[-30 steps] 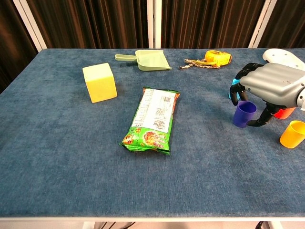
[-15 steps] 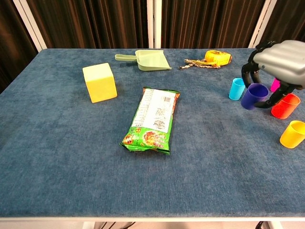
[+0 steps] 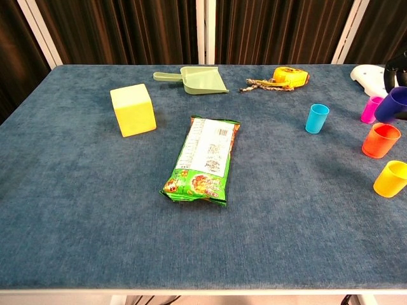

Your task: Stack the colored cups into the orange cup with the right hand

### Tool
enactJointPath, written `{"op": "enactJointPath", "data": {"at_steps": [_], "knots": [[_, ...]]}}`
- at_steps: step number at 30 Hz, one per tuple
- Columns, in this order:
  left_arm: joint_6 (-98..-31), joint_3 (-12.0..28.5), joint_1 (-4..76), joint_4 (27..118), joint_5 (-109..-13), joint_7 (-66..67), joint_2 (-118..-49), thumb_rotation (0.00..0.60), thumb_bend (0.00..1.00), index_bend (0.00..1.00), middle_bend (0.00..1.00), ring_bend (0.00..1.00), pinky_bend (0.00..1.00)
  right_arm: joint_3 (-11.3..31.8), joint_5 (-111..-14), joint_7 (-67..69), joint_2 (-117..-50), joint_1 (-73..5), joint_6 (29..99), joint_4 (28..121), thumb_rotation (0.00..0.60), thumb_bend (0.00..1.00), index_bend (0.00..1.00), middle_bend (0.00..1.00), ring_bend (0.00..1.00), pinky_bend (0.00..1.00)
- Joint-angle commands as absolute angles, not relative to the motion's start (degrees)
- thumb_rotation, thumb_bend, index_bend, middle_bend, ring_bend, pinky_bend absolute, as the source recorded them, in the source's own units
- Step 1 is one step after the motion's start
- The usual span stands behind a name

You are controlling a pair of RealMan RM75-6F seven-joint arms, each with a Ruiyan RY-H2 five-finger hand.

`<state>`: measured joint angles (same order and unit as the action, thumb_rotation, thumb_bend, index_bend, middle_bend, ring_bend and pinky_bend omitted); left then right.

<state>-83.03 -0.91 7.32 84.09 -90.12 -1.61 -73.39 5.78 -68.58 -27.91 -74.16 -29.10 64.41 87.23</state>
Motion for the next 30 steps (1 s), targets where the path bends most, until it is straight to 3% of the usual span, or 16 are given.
{"op": "enactJointPath", "data": {"at_steps": [1,13,16,21,30], "knots": [[-82.8,-0.9,7.4,84.3,-89.9,-1.3,-73.4,0.600,0.08,0.08,0.05,0.00,0.00,5.5,-68.2,-27.7,-74.6,-29.0,63.7,86.4,0.600,0.18,0.57,0.55,0.16,0.00],[-82.2,-0.7,7.7,84.7,-89.5,-0.8,-73.2,0.600,0.08,0.08,0.05,0.00,0.00,5.2,-66.9,-28.1,-75.3,-29.3,61.6,85.2,0.600,0.15,0.56,0.52,0.16,0.00],[-82.2,-0.8,7.7,84.6,-89.4,-0.9,-73.2,0.600,0.08,0.08,0.05,0.00,0.00,5.2,-67.1,-27.9,-75.5,-29.4,61.5,84.9,0.600,0.12,0.48,0.46,0.15,0.00],[-82.2,-0.8,7.6,84.4,-89.4,-1.2,-73.2,0.600,0.08,0.08,0.05,0.00,0.00,5.2,-67.8,-27.1,-75.3,-29.4,61.5,85.1,0.600,0.09,0.22,0.31,0.07,0.00],[-82.4,-0.9,7.5,84.2,-89.3,-1.5,-73.2,0.600,0.08,0.08,0.05,0.00,0.00,4.1,-76.5,-22.8,-70.1,-26.5,68.8,93.4,0.600,0.09,0.19,0.30,0.05,0.00]]}}
